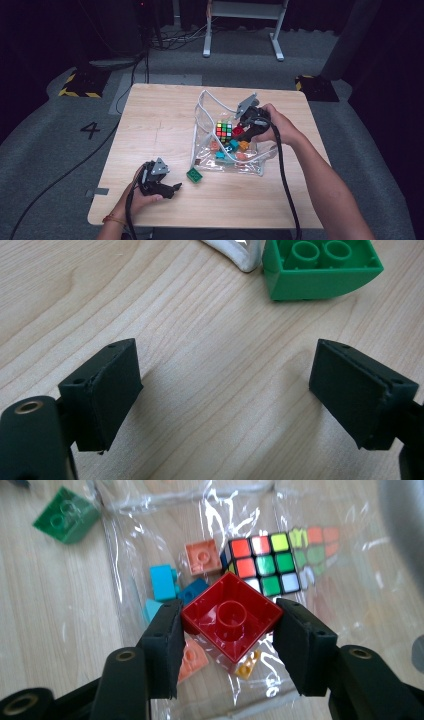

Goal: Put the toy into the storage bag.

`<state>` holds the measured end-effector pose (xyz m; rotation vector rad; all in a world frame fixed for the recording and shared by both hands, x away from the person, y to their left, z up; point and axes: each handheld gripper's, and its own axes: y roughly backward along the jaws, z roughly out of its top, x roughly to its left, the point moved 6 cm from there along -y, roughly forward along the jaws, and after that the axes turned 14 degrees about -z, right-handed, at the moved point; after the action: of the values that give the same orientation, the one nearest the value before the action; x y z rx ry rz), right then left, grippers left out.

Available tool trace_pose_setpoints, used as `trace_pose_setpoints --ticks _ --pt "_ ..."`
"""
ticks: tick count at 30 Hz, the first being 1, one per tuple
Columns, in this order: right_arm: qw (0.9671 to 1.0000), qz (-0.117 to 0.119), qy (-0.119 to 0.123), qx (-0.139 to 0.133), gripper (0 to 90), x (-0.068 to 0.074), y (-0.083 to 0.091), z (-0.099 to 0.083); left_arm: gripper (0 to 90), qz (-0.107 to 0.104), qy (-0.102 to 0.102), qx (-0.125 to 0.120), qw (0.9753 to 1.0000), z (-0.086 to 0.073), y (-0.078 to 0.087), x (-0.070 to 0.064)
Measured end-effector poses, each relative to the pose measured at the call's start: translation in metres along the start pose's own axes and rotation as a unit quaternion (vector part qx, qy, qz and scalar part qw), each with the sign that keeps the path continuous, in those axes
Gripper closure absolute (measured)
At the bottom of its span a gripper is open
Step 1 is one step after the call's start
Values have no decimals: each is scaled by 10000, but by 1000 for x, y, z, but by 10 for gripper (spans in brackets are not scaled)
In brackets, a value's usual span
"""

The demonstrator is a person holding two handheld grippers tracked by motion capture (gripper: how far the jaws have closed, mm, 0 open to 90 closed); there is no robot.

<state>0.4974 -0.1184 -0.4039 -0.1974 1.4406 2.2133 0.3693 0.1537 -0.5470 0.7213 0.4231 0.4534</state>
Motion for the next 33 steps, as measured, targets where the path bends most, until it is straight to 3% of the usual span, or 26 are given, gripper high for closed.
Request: trace_pose_setpoints --ticks 6,15,21,23,33 --pt "9993 33 68 377 474 0 -1 -13 134 -2 2 -1 10000 0 0 0" --pt "9985 -121 -13 541 473 -8 16 -35 134 4 -19 7 10000 0 0 0" --pt "9984 -283 -226 441 473 -16 24 -52 134 2 -2 -1 10000 0 0 0" --pt "9985 -239 -343 348 473 -16 27 -55 134 -1 -21 14 10000 0 0 0" --pt "9978 -323 -574 -17 456 -20 32 -58 133 -13 -17 10 10000 0 0 0"
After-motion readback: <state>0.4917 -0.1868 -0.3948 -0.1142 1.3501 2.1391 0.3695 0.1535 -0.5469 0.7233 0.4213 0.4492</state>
